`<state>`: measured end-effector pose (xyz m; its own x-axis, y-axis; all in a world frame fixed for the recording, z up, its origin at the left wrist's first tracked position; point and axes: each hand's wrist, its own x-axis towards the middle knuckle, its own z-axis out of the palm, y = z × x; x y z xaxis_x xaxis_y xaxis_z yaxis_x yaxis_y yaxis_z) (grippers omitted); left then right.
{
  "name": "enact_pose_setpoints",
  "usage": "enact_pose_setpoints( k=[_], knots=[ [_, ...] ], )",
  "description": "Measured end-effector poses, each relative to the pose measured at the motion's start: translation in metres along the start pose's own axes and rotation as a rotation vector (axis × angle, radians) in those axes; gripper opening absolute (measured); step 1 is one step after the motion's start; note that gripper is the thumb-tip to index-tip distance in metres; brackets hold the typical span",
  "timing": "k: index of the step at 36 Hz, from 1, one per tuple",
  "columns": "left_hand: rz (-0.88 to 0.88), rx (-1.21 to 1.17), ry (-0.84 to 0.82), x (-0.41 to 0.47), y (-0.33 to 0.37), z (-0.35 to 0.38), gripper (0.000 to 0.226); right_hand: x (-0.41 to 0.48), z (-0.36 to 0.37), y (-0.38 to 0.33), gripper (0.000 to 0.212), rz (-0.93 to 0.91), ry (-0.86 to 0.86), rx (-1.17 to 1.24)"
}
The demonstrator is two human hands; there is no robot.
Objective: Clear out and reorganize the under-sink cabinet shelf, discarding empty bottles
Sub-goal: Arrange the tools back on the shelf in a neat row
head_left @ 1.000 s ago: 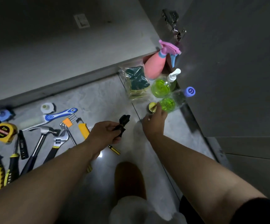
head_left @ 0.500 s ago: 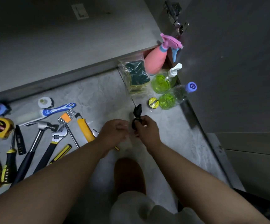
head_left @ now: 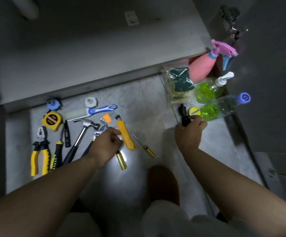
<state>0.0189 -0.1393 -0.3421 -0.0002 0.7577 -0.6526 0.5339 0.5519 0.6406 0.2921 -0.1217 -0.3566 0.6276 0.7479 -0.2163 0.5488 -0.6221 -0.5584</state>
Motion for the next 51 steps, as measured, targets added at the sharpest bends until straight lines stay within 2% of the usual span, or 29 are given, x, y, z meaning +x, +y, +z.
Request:
enact_pose_setpoints(
  k=[3, 7, 10, 12, 14, 18, 21, 23, 27, 31, 36, 40, 45, 48, 51],
  knots=[
    [0.045, -0.011, 0.067, -0.001, -0.008, -0.012, 0.024, -0.019, 0.011, -0.008, 0.036, -0.197, -0.113, 0.038],
    [0.123, 0.141, 0.249, 0.009, -0.014, -0.043, 0.023, -0.034, 0.029, -0.039, 0.034, -0.444, -0.472, -0.03],
    [0.163, 0.291, 0.417, 0.018, -0.022, -0.075, 0.031, -0.039, 0.042, -0.078, 0.036, -0.61, -0.768, -0.115],
    [0.173, 0.417, 0.542, 0.024, -0.03, -0.099, 0.041, -0.042, 0.054, -0.105, 0.042, -0.731, -0.871, -0.175],
    [0.21, 0.565, 0.603, 0.029, -0.037, -0.121, 0.051, -0.047, 0.068, -0.13, 0.047, -0.87, -0.893, -0.233],
    [0.204, 0.813, 0.597, 0.043, -0.053, -0.152, 0.059, -0.055, 0.102, -0.174, 0.06, -1.134, -0.885, -0.41],
    [0.14, 0.799, 0.563, 0.052, -0.062, -0.162, 0.056, -0.058, 0.126, -0.199, 0.075, -1.322, -0.793, -0.725],
    [0.134, 0.752, 0.537, 0.057, -0.064, -0.168, 0.057, -0.06, 0.136, -0.209, 0.076, -1.367, -0.751, -0.812],
    [0.197, 0.719, 0.56, 0.064, -0.063, -0.175, 0.05, -0.065, 0.148, -0.215, 0.06, -1.35, -0.671, -0.832],
    [0.257, 0.622, 0.542, 0.07, -0.06, -0.177, 0.032, -0.063, 0.15, -0.209, 0.057, -1.198, -0.678, -0.693],
    [0.132, 0.529, 0.474, 0.083, -0.052, -0.182, 0.02, -0.052, 0.142, -0.197, 0.056, -1.029, -0.642, -0.559],
    [0.084, 0.489, 0.455, 0.087, -0.054, -0.186, 0.011, -0.039, 0.133, -0.19, 0.032, -0.911, -0.574, -0.5],
    [0.245, 0.347, 0.545, 0.076, -0.053, -0.162, 0.004, -0.027, 0.111, -0.159, 0.01, -0.68, -0.464, -0.249],
    [0.364, 0.308, 0.533, 0.069, -0.045, -0.139, 0.002, -0.026, 0.092, -0.123, 0.01, -0.536, -0.418, -0.096],
    [0.427, 0.224, 0.499, 0.064, -0.031, -0.117, 0.004, -0.025, 0.068, -0.085, 0.01, -0.446, -0.407, -0.067]
  ],
)
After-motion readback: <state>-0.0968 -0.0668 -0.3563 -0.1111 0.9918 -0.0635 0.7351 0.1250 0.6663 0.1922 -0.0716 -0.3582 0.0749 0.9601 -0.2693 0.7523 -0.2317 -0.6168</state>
